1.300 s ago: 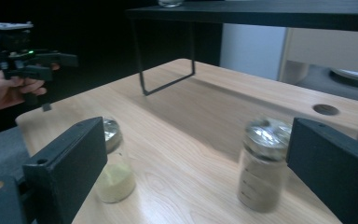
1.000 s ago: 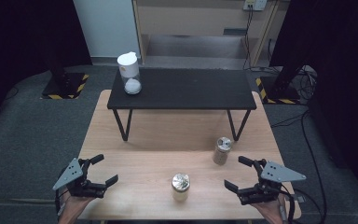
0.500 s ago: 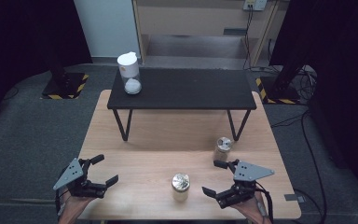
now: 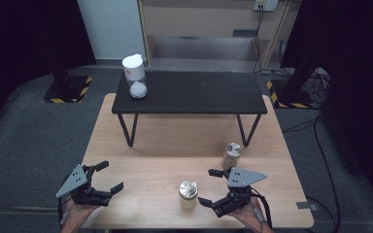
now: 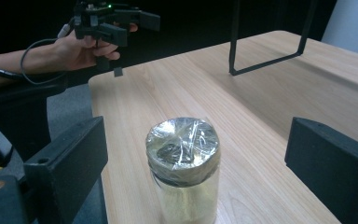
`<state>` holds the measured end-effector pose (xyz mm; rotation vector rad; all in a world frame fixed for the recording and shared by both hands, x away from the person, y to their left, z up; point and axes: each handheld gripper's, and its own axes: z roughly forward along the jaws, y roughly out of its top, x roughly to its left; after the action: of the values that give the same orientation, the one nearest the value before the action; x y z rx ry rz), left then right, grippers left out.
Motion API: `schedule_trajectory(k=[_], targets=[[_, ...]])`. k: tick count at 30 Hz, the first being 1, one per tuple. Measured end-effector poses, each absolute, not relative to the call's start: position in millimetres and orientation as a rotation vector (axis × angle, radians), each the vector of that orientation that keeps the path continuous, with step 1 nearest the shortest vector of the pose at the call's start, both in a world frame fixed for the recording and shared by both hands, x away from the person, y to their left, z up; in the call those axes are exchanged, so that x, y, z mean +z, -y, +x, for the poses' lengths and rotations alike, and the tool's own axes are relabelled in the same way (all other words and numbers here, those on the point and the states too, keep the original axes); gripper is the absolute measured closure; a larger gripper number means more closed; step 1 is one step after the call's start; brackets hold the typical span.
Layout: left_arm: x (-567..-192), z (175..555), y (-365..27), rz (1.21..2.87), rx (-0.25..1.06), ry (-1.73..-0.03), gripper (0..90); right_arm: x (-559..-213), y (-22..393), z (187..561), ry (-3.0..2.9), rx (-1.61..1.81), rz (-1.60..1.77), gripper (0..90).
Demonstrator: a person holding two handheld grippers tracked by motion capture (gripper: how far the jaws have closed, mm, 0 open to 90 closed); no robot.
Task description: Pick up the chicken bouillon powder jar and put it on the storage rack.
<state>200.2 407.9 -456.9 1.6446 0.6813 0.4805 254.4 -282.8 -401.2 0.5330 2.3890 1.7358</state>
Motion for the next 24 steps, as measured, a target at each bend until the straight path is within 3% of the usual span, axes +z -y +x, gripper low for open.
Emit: schedule_trajectory(k=[24], targets=[[-456.4,200.3,-407.7,1.65,0.479,-0.681,0.9,-429.7,246.5,271.1,-2.459,1.736,0.519,8.6]])
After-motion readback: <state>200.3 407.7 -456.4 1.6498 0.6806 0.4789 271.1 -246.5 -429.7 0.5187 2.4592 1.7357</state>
